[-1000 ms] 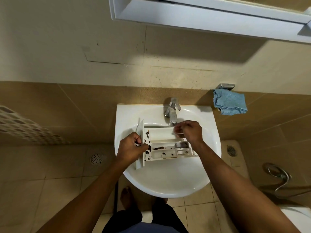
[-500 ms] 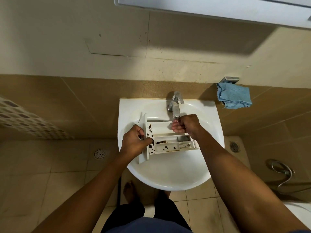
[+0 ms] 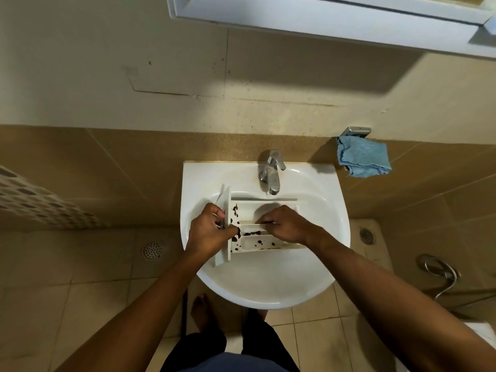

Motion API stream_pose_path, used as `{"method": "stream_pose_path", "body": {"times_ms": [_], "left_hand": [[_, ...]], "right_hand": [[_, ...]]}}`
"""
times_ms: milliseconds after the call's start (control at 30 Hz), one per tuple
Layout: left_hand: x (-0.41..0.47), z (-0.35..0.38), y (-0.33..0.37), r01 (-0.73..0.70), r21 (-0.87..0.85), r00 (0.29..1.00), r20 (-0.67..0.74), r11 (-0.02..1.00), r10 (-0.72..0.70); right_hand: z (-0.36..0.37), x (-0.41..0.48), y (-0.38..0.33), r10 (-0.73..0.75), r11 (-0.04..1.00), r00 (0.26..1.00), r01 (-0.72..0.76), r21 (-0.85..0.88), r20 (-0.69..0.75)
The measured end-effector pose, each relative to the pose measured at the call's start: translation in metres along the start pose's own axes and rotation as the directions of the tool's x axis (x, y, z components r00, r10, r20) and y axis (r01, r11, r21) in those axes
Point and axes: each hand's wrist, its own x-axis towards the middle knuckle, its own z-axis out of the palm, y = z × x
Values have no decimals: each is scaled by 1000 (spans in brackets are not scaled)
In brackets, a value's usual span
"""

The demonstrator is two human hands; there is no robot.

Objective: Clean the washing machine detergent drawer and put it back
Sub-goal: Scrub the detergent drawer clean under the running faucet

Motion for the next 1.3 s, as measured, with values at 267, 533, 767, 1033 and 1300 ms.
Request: {"method": "stream_pose_path", "body": {"times_ms": [267,533,767,1033,1300], "left_hand": [[0,-1,-3,-44,22,999,-8,999,44],[2,-6,-10,-41,4,999,-28,999,41],[1,-4,-9,-58,13,998,-17,998,59],[4,-9,-12,-34,-15,999,-5,999,34],[-1,-7,-10,-43,-34,999,-8,999,43]], "right_hand": [[3,3,-17,41,961,997,-56,-270,-60],[33,-8,-9,-99,956,971,33,-291,-217],[34,-8,-25,-1,938,962,-94,-333,-274],[27,-13,-8,-100,971,937,18,-239,-334],[-5,0,1,416,893,811,-279,353,-411]]}}
